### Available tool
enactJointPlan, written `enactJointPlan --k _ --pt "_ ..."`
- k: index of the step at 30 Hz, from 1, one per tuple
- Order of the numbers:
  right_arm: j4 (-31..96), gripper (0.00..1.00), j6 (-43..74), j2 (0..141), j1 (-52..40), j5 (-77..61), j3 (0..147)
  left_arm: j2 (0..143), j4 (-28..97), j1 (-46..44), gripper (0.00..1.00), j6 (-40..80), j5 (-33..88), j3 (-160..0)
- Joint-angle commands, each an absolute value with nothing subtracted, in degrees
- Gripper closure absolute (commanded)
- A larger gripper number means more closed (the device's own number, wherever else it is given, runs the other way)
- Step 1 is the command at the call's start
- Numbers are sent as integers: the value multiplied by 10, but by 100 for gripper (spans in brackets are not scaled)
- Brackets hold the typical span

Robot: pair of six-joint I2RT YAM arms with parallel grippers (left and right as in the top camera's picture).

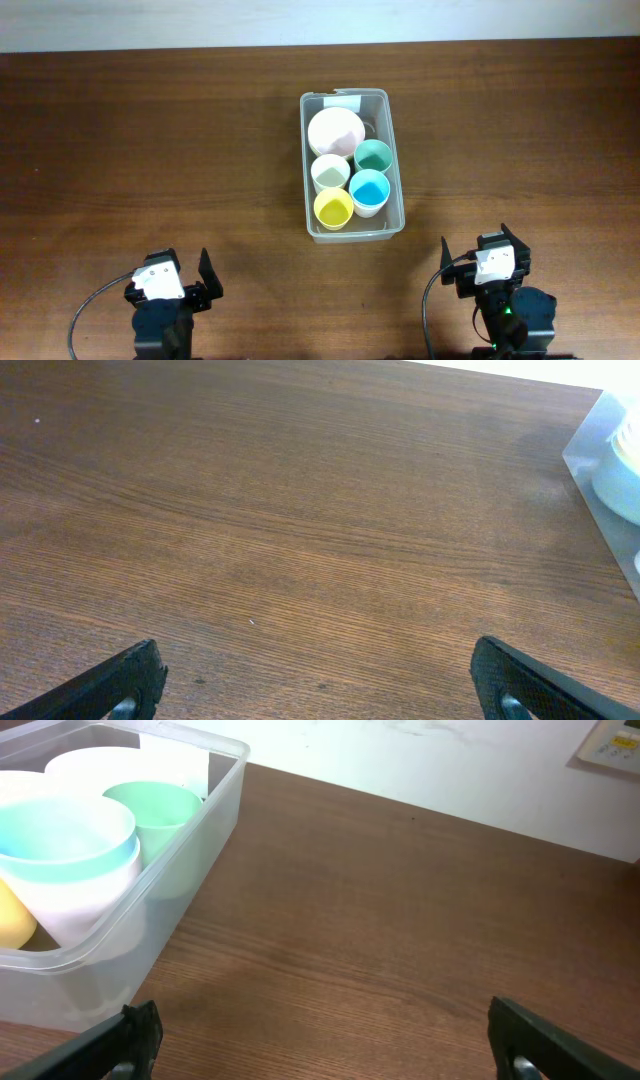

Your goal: Pack container

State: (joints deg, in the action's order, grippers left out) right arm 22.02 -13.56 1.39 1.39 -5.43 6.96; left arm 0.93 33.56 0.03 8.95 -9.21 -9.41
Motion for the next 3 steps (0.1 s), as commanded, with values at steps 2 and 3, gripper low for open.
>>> enactJointPlan --k 2,3 --pt "220 1 -130 10 11 -58 65 4 335 2 1 81 -86 -89" --pt "220 1 -130 10 11 -58 65 4 335 2 1 81 -86 -89"
